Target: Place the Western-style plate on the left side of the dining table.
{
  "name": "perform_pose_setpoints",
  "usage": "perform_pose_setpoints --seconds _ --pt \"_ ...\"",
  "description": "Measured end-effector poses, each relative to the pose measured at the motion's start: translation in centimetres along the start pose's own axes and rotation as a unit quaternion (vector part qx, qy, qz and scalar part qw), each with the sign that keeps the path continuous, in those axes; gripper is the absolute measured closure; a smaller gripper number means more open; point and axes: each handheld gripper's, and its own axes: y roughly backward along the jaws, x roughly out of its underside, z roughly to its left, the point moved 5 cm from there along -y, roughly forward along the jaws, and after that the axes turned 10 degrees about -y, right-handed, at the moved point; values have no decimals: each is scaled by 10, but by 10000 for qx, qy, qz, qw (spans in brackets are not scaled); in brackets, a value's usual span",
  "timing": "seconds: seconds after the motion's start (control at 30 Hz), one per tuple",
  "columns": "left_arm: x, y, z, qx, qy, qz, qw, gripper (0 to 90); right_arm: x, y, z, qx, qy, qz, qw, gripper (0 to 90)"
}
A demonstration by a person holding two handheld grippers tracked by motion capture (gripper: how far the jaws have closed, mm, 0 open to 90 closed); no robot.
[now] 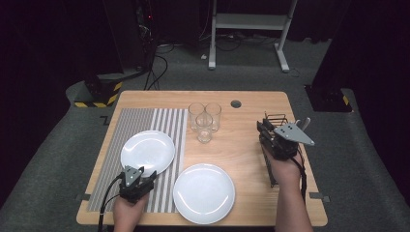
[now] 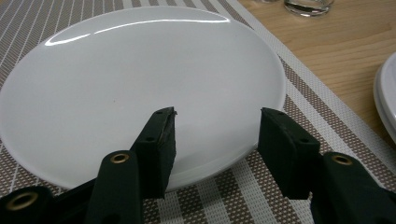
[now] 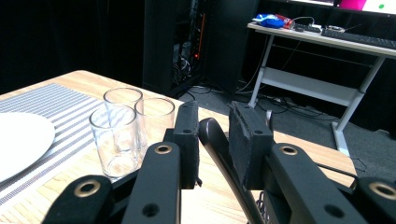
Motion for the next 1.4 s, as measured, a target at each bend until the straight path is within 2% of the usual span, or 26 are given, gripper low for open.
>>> perform_pose_setpoints --seconds 0.43,0.9,1.4 --pt "0 0 0 -3 2 2 10000 467 -2 4 1 -43 -7 -109 9999 787" --pt "0 0 0 -6 10 -2 10000 466 -5 9 1 16 48 -240 9997 799" --pt "0 -1 0 -3 31 -12 10000 467 -11 19 -2 -32 -77 -518 9986 808"
